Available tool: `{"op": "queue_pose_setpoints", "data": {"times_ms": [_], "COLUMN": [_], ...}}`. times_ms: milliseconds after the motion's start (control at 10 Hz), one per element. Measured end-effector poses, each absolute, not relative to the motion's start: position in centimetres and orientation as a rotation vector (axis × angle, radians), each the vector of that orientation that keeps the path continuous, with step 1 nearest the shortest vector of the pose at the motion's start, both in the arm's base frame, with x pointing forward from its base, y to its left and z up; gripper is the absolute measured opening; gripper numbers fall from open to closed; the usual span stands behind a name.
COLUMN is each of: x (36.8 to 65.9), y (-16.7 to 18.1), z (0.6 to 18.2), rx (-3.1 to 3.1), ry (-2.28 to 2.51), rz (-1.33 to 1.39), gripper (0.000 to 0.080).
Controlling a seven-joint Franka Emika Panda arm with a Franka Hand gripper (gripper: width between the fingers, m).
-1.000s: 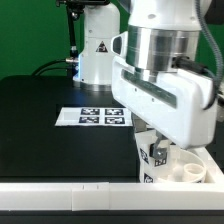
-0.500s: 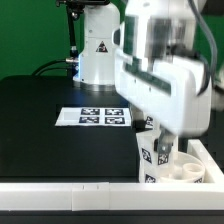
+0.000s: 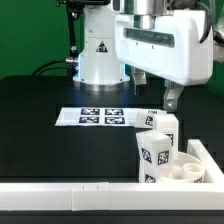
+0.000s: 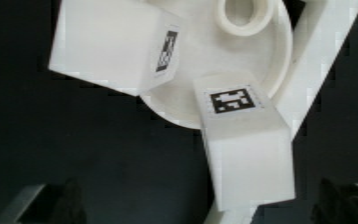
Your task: Assemble stool
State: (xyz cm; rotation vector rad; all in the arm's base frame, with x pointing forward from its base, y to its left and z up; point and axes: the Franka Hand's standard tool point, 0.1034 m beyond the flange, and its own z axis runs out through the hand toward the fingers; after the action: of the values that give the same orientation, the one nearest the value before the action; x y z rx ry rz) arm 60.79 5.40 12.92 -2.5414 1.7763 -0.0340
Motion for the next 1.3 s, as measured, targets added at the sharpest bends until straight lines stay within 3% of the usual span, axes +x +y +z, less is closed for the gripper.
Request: {"op": "queue_pose_setpoints", "data": {"times_ms": [200, 500, 900, 1300], "x": [59.0, 52.5, 52.8, 44.3], "y": [5.8, 6.8, 7.0, 9.0], "z": [13.2, 11.9, 11.6, 10.0], "rx": [-2.495, -2.470, -2.417, -2.283], "ry": [1.811, 1.841, 1.890, 2.020], "rz": [-0.002, 0.016, 0.014, 0.021], "gripper": [0.0648, 0.0648, 0.0648, 0.0648]}}
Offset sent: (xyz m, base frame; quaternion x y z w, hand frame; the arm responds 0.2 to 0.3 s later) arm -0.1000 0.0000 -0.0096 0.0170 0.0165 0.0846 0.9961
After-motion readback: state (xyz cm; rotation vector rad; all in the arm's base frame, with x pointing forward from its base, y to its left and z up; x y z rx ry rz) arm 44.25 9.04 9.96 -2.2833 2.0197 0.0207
